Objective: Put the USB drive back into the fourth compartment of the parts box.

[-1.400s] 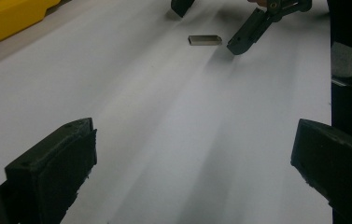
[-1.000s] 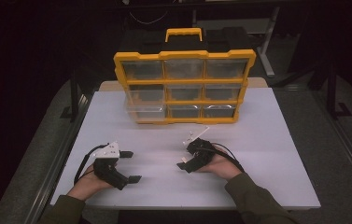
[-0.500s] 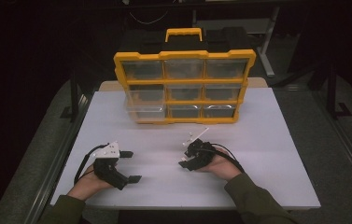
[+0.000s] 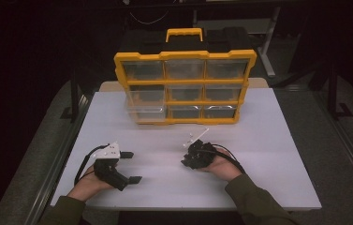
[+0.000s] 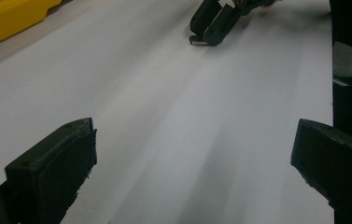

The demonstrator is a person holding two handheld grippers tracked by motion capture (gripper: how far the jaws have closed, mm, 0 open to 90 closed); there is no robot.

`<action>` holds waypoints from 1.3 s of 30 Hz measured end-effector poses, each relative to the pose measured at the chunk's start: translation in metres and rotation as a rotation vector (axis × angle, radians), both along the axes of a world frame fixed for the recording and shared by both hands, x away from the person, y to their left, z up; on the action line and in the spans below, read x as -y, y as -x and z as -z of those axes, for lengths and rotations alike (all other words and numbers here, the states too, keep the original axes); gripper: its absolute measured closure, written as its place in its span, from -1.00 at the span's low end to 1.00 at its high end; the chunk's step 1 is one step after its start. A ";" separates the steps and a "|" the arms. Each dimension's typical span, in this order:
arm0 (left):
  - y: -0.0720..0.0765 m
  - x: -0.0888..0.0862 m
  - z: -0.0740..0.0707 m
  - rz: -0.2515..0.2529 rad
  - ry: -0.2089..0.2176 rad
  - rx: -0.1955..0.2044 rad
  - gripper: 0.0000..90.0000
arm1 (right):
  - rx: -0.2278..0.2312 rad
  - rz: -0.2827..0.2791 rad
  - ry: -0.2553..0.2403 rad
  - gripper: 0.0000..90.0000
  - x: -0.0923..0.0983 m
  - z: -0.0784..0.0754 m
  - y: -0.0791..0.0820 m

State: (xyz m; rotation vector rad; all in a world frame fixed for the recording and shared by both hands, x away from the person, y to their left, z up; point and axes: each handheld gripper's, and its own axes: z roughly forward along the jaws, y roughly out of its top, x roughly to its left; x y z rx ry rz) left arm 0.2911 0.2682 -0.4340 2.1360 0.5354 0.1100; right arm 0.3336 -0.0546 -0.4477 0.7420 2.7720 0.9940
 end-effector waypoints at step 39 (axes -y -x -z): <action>0.000 0.000 0.000 -0.002 0.004 0.006 -1.00 | -0.004 0.018 -0.026 0.74 0.006 -0.016 -0.003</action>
